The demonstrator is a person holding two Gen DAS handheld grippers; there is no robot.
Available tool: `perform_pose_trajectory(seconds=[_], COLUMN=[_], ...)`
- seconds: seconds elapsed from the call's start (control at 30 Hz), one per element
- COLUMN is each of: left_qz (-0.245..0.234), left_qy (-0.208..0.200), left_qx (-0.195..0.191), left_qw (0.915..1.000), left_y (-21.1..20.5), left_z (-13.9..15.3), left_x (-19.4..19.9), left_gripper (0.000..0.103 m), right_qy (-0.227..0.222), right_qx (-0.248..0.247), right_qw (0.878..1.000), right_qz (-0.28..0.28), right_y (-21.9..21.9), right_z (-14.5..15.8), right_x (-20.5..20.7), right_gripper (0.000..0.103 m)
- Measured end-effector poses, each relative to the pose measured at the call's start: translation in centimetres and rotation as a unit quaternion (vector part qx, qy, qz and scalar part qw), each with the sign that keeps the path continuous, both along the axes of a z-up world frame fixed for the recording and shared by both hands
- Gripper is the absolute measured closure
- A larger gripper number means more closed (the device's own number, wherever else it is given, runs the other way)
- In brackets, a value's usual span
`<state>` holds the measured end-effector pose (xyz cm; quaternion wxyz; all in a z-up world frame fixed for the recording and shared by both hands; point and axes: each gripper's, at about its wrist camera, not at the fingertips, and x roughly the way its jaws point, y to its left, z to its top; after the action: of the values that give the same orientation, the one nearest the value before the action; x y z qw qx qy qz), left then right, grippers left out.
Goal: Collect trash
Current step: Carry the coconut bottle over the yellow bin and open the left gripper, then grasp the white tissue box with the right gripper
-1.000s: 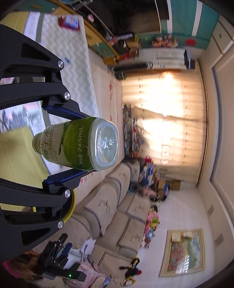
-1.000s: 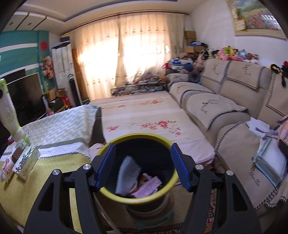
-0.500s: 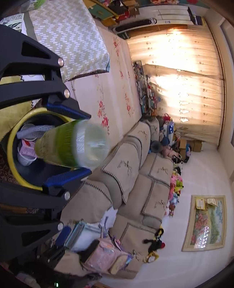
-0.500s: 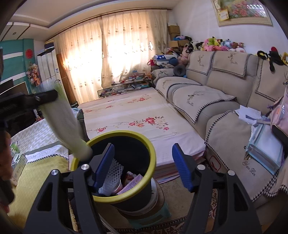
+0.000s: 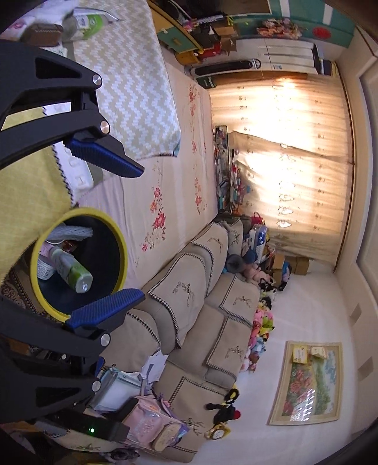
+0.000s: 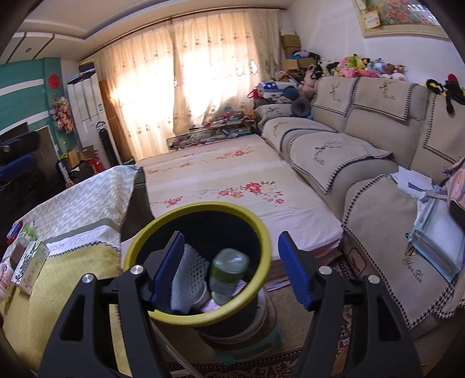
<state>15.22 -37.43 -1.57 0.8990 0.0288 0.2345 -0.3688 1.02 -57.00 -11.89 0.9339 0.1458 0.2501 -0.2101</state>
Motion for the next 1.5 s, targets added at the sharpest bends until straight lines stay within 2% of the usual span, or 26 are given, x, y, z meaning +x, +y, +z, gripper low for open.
perform_pose_trajectory(seconds=[0.17,0.27,0.37,0.5,0.6,0.7,0.83,0.9,1.0,1.27,1.37,1.47,1.5], left_qz=[0.049,0.106,0.165,0.247,0.289,0.308,0.312,0.312,0.304,0.297,0.296,0.295,0.295], left_qy=[0.009,0.015,0.017,0.015,0.023,0.035,0.041,0.039,0.044,0.060,0.062,0.062,0.062], left_qx=[-0.012,-0.010,-0.010,-0.007,-0.012,-0.025,-0.033,-0.033,-0.037,-0.044,-0.045,-0.046,-0.046], left_qw=[0.9987,0.9942,0.9861,0.9690,0.9571,0.9504,0.9487,0.9489,0.9509,0.9520,0.9523,0.9523,0.9522], left_y=[7.0,13.2,19.1,26.7,31.7,35.3,37.7,37.7,38.4,38.3,38.2,38.1,38.0], left_z=[0.4,0.2,0.1,-0.4,-1.2,-1.9,-2.6,-2.6,-2.9,-3.5,-3.7,-3.8,-3.9], left_x=[-0.7,-1.1,-1.4,-2.2,-2.7,-3.0,-3.5,-3.9,-3.9,-3.6,-3.5,-3.4,-3.4], left_gripper=[0.021,0.020,0.019,0.016,0.016,0.016,0.016,0.016,0.016,0.016,0.016,0.016,0.016], right_qy=[0.003,0.003,0.004,0.009,0.014,0.012,0.020,0.026,0.039,0.089,0.116,0.124,0.126], right_qx=[-0.004,0.000,0.003,0.003,0.002,0.004,0.006,0.000,0.000,-0.009,-0.014,-0.006,-0.008], right_qw=[0.999,0.997,0.994,0.982,0.971,0.961,0.953,0.954,0.955,0.961,0.957,0.955,0.955], right_qz=[0.044,0.080,0.114,0.189,0.237,0.275,0.303,0.299,0.294,0.263,0.266,0.268,0.268], right_y=[3.0,5.7,8.6,14.8,19.2,23.4,28.6,30.2,32.0,33.7,34.2,34.0,33.8], right_z=[0.3,0.6,0.8,1.1,1.3,1.6,1.4,1.1,0.7,-0.6,-1.4,-1.8,-1.8], right_x=[1.8,3.3,4.7,6.9,8.1,8.9,9.7,10.1,10.9,13.4,14.4,14.8,14.9], right_gripper=[0.039,0.039,0.039,0.039,0.039,0.035,0.027,0.020,0.017,0.014,0.014,0.014,0.018])
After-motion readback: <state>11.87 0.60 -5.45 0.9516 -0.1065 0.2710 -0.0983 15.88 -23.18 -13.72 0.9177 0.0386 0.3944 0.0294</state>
